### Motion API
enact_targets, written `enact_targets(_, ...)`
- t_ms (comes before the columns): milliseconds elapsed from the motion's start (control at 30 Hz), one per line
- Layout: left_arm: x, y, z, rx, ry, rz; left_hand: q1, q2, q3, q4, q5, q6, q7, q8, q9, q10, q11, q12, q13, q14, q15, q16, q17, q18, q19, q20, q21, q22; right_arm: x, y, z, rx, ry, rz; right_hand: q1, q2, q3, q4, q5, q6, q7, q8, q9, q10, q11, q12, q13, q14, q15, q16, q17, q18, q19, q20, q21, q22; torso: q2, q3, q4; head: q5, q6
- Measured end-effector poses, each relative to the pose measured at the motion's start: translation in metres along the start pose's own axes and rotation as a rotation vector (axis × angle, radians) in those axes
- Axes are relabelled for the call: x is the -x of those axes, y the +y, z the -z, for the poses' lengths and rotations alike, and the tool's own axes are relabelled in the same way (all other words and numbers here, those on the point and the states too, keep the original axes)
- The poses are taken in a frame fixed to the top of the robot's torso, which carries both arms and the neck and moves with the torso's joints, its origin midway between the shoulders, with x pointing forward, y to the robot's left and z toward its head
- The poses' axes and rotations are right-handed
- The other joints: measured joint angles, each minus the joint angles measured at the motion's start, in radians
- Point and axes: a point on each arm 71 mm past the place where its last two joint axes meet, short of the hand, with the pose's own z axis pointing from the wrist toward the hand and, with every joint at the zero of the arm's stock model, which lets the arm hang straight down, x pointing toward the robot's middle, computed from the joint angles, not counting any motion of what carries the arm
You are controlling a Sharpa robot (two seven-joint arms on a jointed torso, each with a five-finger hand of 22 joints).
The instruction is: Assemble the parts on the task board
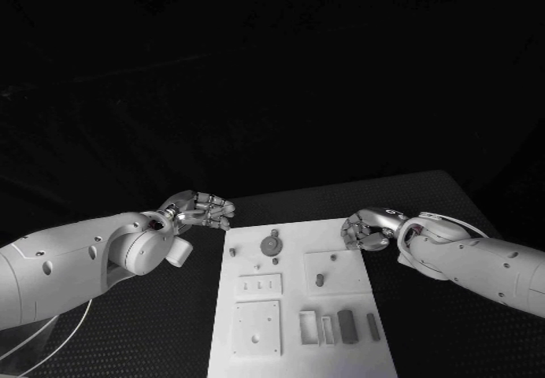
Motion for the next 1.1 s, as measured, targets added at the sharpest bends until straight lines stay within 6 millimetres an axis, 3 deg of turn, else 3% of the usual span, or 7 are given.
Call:
enact_targets(300, 0.0003, 0.0001, 0.0001, 0.0, 0.0, 0.0, 0.0, 0.0, 0.0, 0.0, 0.0, 0.0, 0.0, 0.0, 0.0, 0.0, 0.0, 0.0, 0.0, 0.0, 0.0, -0.004, 0.0, 0.0, 0.0, 0.0, 0.0, 0.0, -0.0021, 0.0005, -0.0012, -0.001, 0.002, 0.0, -0.001, 0.009, 0.0, 0.0, 0.0, 0.01, -0.005, 0.005, 0.004, 0.007, 0.0, 0.004, 0.0, 0.004, -0.001, 0.0, 0.0, 0.0, 0.006, -0.002, 0.0, 0.0, 0.0, -0.0003, 0.0004, 0.0, -0.001)
enact_targets(400, 0.0004, 0.0001, 0.0003, 0.0, 0.0, 0.0, 0.0, 0.0, 0.0, 0.0, 0.0, 0.0, 0.0, 0.0, 0.001, 0.0, 0.0, 0.0, 0.0, 0.0, 0.0, -0.004, 0.0, 0.0, 0.0, 0.0, 0.0, 0.001, -0.0023, -0.0009, -0.0012, -0.005, 0.002, 0.001, 0.001, 0.022, 0.0, 0.0, 0.0, 0.012, -0.007, 0.005, 0.006, 0.007, 0.0, 0.004, 0.0, 0.005, -0.001, 0.0, 0.0, 0.0, 0.007, -0.001, 0.0, 0.0, 0.0, -0.0003, 0.0, 0.0, -0.001)
enact_targets(833, 0.0008, 0.0002, 0.0005, 0.001, -0.001, 0.0, 0.0, 0.0, 0.0, 0.0, 0.0, 0.0, 0.0, 0.0, 0.001, 0.0, 0.0, 0.0, 0.0, 0.0, 0.0, -0.004, 0.001, -0.001, 0.0, 0.0, 0.0, 0.001, -0.0023, -0.005, -0.0002, -0.016, 0.003, 0.004, 0.002, 0.022, 0.0, 0.0, 0.0, 0.014, -0.007, 0.005, 0.006, 0.007, 0.0, 0.004, 0.0, 0.006, 0.0, 0.0, 0.0, 0.0, 0.007, -0.001, 0.0, 0.0, 0.0, 0.0, 0.0, 0.0, -0.004)
enact_targets(1100, 0.0009, 0.0004, 0.0006, 0.001, -0.001, 0.0, 0.0, 0.0, 0.0, 0.0, 0.0, 0.0, 0.0, 0.0, 0.001, 0.0, 0.0, -0.004, 0.001, 0.0, 0.0, -0.004, 0.001, -0.002, 0.0, 0.0, 0.0, 0.001, -0.0019, -0.0063, 0.0002, -0.018, 0.002, 0.005, 0.014, 0.01, -0.003, -0.003, 0.0, -0.004, 0.012, -0.015, 0.003, 0.007, 0.0, 0.004, 0.0, 0.006, 0.0, 0.0, 0.0, 0.0, 0.007, 0.0, 0.0, 0.0, -0.001, 0.0003, -0.0006, 0.0, -0.005)
